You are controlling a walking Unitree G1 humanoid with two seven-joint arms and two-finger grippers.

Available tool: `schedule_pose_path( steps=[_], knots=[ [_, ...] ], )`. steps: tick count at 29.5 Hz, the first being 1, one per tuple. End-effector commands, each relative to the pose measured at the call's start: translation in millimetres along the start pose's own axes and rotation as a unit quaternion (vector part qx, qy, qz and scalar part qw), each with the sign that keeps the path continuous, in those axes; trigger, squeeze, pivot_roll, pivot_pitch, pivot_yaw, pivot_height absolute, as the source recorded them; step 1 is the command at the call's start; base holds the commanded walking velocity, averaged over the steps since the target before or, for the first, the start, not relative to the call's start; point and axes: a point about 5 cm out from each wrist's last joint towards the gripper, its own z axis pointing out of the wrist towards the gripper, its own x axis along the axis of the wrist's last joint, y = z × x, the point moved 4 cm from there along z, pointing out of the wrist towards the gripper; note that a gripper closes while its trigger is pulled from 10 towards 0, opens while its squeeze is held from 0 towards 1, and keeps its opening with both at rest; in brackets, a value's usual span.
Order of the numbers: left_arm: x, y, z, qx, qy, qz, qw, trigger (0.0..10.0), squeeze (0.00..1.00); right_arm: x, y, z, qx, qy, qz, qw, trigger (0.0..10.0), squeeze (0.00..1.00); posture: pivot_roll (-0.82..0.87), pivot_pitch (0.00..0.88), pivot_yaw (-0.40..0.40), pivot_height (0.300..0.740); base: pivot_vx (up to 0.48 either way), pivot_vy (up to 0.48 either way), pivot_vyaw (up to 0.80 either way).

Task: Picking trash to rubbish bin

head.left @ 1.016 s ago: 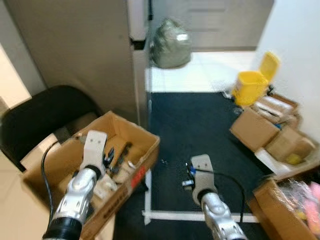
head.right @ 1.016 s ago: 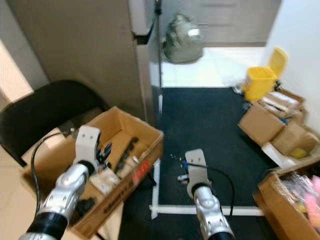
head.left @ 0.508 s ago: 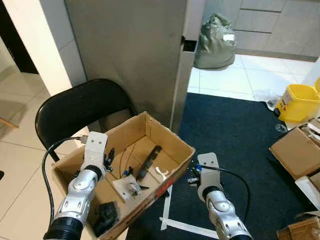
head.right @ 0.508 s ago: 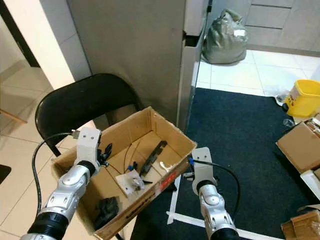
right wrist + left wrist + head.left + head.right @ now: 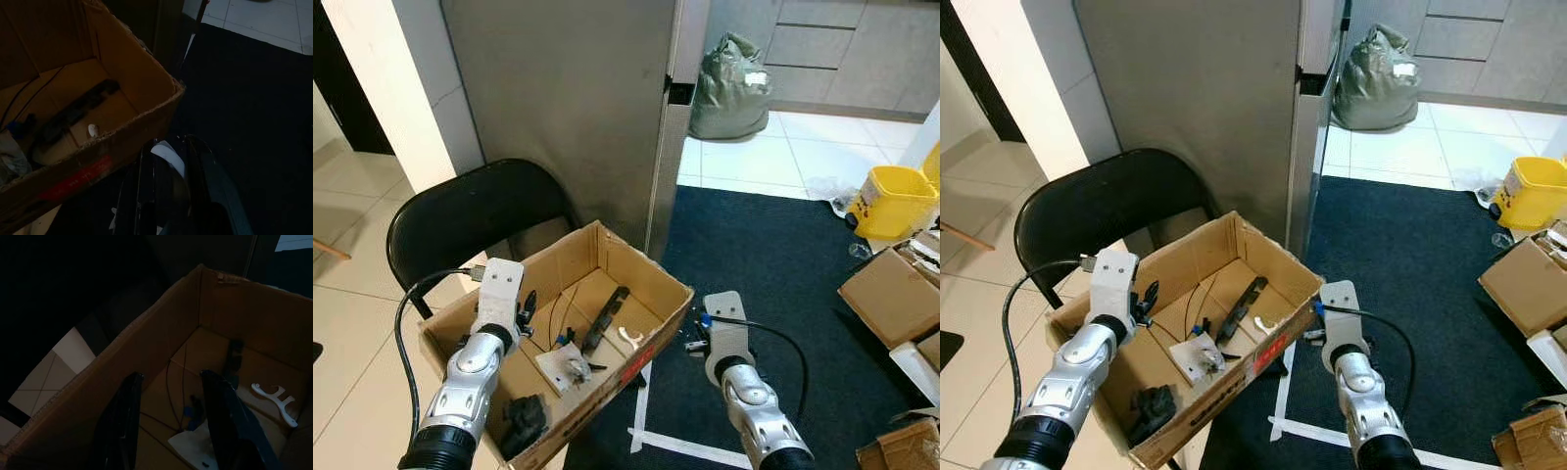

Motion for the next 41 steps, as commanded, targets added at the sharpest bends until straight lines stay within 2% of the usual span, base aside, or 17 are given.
schedule_pose_path(
  steps=[1,41],
  knots=[
    [-3.1,-2.0,-0.4,0.003,-0.005,0.009,1.000,10.0,0.00,-5.1,1.2,-0.6,-0.003,-0.008,0.000,1.000,10.0,0.00,0.00,0.094,0.039,0.740,0.000,0.000,0.00],
    [-6.6,-3.9,0.7,0.016,-0.017,0.002,1.000,10.0,0.00,-5.3,-3.9,1.5,0.008,-0.010,0.005,1.000,10.0,0.00,0.00,0.100,0.040,0.740,0.000,0.000,0.00]
  ],
)
